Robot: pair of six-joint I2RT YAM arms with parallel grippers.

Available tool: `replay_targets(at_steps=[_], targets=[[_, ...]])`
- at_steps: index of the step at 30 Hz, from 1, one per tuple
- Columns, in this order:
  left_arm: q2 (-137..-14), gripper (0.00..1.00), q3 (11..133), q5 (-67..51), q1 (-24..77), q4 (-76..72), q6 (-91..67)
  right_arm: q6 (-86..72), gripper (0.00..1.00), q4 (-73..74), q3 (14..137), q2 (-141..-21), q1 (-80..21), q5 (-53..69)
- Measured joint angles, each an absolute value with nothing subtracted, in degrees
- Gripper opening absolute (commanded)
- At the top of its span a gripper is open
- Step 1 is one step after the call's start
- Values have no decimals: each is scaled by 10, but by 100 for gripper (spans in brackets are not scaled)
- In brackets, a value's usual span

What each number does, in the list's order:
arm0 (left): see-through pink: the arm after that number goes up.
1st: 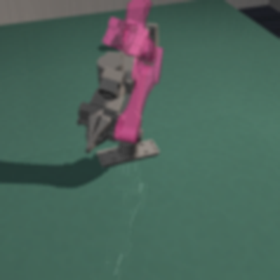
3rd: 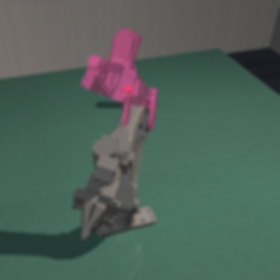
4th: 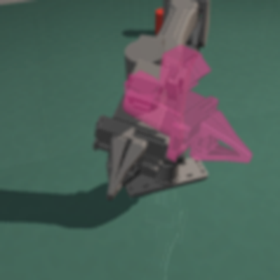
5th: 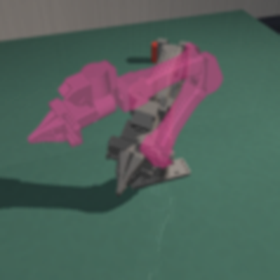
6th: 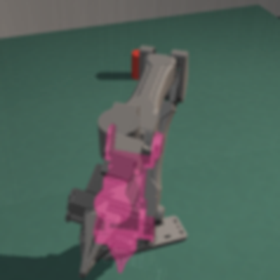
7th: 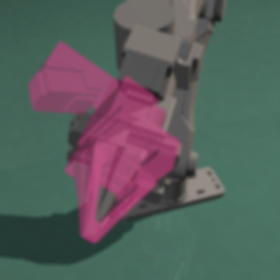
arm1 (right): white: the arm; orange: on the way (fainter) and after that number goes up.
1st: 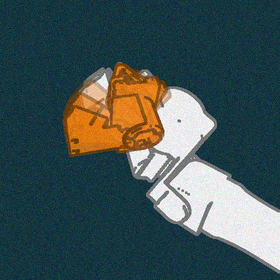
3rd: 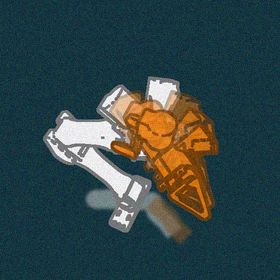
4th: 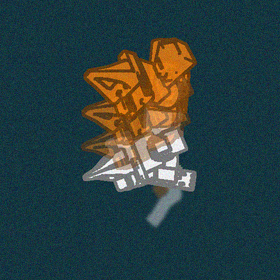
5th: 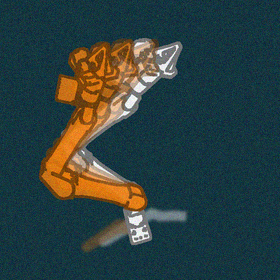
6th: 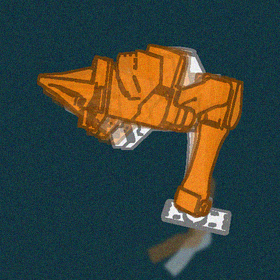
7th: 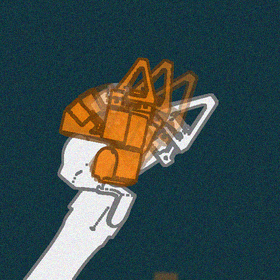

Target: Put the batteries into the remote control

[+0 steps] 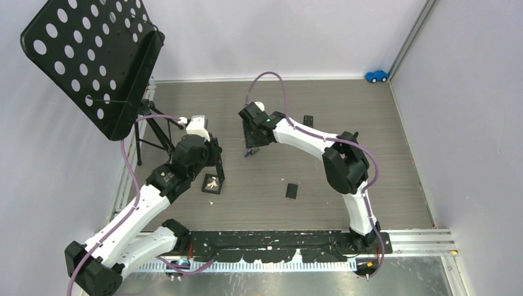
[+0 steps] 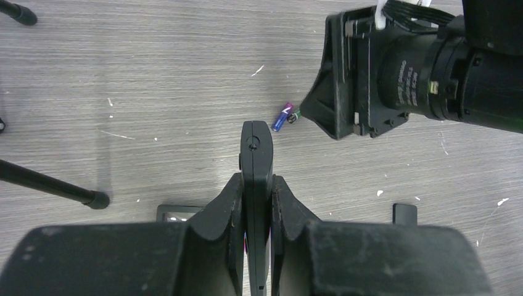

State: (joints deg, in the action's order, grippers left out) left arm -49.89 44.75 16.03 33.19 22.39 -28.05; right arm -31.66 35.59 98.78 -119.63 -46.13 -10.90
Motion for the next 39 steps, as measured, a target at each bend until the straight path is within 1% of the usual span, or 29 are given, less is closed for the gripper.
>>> replay_targets(at_steps=[1,4,9,14,23,29,34,39], targets=[[-499,0,448,163,332,226,-280,-273,57,355,989,-1198,-464,-98],[-499,0,448,172,330,230,-280,-149,60,354,984,-1198,-468,-84],[-493,0,448,179,329,231,-281,30,59,355,984,-1212,-469,-69],[-487,0,449,179,327,240,-277,145,56,369,1008,-1264,-469,-49],[-488,0,460,178,321,261,-265,229,57,379,1060,-1303,-469,-24],[-488,0,466,172,321,269,-263,253,57,396,1114,-1338,-458,23],[-488,0,466,160,318,269,-262,263,55,405,1129,-1348,-452,61],[-497,0,466,140,318,269,-255,267,51,409,1132,-1352,-448,77]])
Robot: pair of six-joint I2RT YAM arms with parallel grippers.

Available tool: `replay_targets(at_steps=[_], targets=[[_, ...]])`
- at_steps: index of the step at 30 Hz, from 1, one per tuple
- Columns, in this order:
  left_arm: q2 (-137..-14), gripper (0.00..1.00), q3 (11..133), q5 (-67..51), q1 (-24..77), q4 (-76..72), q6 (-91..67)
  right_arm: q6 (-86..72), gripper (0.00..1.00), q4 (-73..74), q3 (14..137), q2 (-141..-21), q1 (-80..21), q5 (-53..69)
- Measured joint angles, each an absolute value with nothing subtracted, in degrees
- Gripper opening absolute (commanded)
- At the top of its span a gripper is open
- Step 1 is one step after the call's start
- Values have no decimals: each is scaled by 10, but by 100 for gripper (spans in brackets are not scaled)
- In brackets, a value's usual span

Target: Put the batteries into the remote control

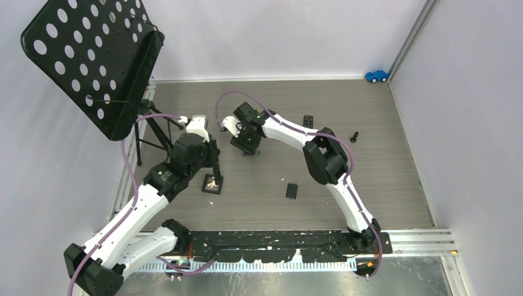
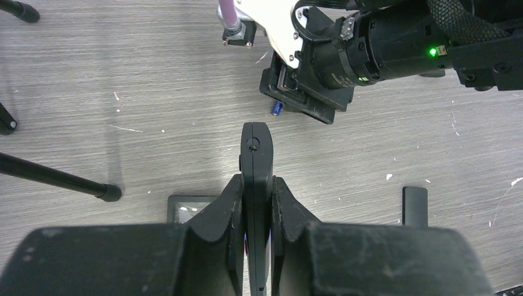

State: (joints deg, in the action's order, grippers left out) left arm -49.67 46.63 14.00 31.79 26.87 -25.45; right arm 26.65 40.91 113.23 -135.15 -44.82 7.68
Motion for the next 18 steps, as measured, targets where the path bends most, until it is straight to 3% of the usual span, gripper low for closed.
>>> replay_targets(at_steps=[4,8,10,18], targets=[[-503,0,467,128,318,269,-250,266,46,409,1130,-1351,-448,78],[-504,0,467,119,318,268,-250,267,26,399,1105,-1338,-448,82],[-504,0,467,115,318,268,-250,268,21,399,1095,-1332,-449,88],[-509,0,467,96,318,264,-255,276,35,426,1091,-1327,-436,109]])
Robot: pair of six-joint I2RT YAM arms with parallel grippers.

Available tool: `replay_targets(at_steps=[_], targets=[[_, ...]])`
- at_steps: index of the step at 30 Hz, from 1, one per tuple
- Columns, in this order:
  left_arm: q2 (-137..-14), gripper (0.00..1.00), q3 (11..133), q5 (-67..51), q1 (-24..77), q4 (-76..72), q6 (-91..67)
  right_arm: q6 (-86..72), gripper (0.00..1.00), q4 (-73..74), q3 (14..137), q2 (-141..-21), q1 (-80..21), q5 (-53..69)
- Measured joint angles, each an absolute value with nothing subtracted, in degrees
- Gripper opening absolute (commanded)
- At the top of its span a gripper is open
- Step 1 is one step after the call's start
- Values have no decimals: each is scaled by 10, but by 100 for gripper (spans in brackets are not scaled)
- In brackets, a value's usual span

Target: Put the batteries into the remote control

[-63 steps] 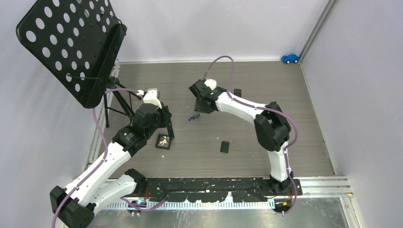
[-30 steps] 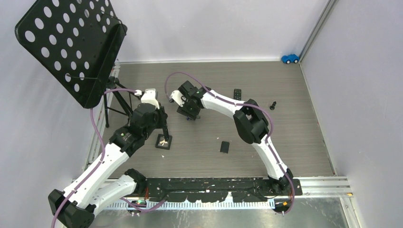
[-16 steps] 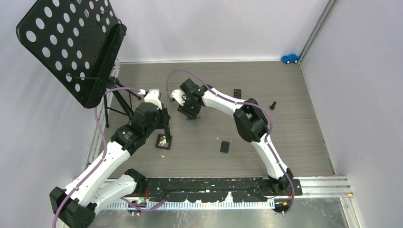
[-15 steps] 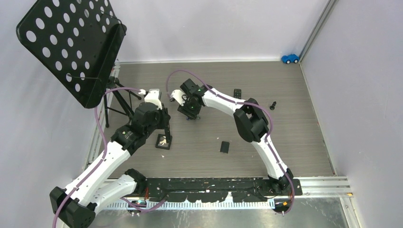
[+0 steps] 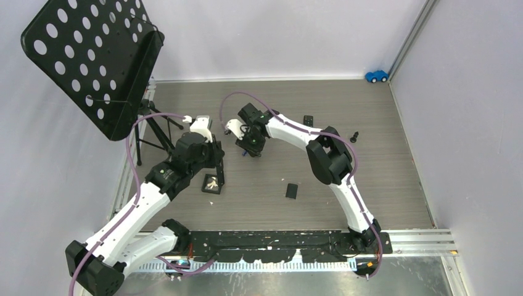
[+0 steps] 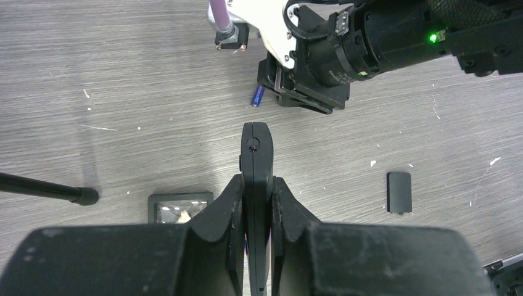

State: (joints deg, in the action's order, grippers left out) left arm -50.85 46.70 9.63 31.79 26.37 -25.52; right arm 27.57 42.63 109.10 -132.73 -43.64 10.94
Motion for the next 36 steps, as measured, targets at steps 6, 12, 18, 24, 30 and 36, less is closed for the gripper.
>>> replay_targets(at_steps=[6,12,18,24,30,36], targets=[[-518,0,467,83,318,261,-264,282,26,453,1091,-1325,-432,110],[-521,0,467,73,318,251,-268,282,3,464,1092,-1324,-430,105],[-525,0,467,48,318,237,-270,248,2,426,1034,-1288,-429,84],[-534,0,467,-17,318,196,-276,161,4,359,871,-1162,-415,46],[-563,0,467,-103,317,129,-297,17,5,291,774,-974,-408,-18],[-595,0,465,-165,317,35,-364,-157,6,196,641,-747,-408,-6]])
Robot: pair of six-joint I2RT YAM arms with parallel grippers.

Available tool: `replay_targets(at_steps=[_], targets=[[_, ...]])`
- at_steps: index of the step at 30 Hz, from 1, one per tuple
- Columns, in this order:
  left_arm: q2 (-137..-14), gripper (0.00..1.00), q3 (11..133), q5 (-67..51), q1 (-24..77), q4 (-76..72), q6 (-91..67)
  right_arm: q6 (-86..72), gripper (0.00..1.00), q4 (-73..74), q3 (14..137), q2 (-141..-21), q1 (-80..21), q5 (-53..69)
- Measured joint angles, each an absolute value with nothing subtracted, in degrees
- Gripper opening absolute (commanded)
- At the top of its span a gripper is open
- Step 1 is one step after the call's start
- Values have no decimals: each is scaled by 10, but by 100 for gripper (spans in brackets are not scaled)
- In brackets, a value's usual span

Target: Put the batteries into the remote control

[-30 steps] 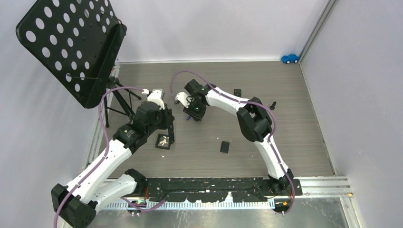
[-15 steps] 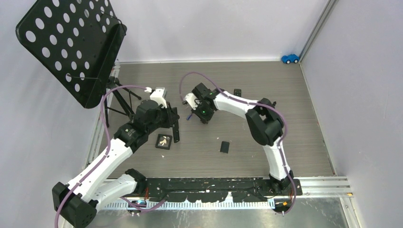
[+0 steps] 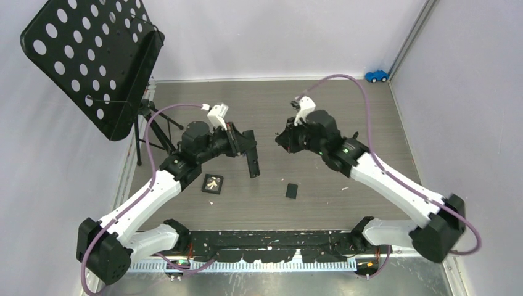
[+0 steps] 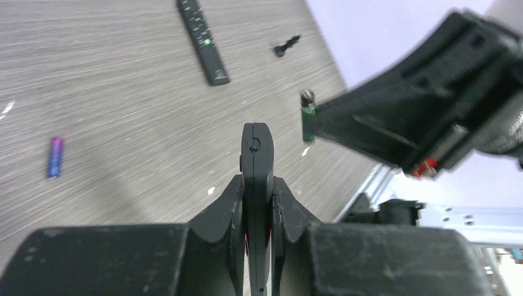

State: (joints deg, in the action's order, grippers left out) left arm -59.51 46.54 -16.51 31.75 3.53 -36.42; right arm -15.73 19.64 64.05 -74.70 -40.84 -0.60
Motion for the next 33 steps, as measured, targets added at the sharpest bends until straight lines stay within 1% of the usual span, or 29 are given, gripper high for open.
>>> replay_targets(at_steps=[3,9,15,21,33], targets=[[-609,0,465,-183,317,-21,-411,-242,6,129,581,-656,-421,26],[-628,0,463,-198,317,-114,-505,-307,8,46,555,-602,-456,55],[-659,0,460,-211,317,-215,-597,-297,8,33,550,-571,-490,42],[-681,0,458,-221,314,-278,-661,-268,8,39,535,-541,-497,4],[-691,0,458,-228,311,-314,-700,-223,8,86,536,-542,-497,-20]])
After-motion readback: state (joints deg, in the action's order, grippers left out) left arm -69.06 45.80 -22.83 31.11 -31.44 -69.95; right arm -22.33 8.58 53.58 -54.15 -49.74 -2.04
